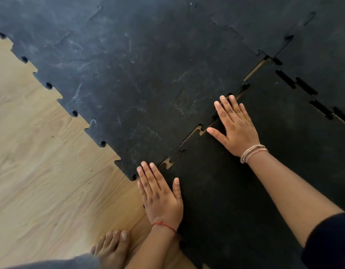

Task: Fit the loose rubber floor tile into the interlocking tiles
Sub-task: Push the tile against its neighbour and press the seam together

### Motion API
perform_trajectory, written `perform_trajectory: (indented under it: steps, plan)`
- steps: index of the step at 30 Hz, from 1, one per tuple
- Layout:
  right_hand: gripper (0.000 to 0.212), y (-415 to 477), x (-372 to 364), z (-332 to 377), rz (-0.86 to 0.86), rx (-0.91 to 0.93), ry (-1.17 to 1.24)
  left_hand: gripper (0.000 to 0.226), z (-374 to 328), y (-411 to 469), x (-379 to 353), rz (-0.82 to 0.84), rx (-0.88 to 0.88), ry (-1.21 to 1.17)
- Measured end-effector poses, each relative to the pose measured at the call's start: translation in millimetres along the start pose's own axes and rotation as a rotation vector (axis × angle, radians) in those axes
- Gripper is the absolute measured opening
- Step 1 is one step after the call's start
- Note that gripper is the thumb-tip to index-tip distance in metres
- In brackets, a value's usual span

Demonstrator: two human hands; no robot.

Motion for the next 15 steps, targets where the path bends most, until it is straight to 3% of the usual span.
perform_trajectory:
  steps: [6, 11, 15]
  plan:
    - [0.079, 8.3, 12.5, 3.3, -0.030, 0.025, 0.028, 0.072, -0.4, 4.0, -0.9, -0.004, -0.002, 0.001]
    - [0.046, -8.2, 7.5, 60.6, -0.090, 0.473, 0.134, 0.072, 9.5, -1.5, 3.9, -0.025, -0.002, -0.080]
    - [0.041, -13.3, -1.8, 70.7, -0.088, 0.420, 0.263, 0.074, 14.9, -4.0, 4.2, -0.039, 0.053, -0.116]
Point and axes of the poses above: each hand's wrist, its own y-axis towards the middle knuckle, its own x-axis out of the back of the hand, z = x × y, the point moved 3 cm from there along y, towards the middle knuckle, and after that the axes turned 3 degrees about -z, right-handed, at the moved point
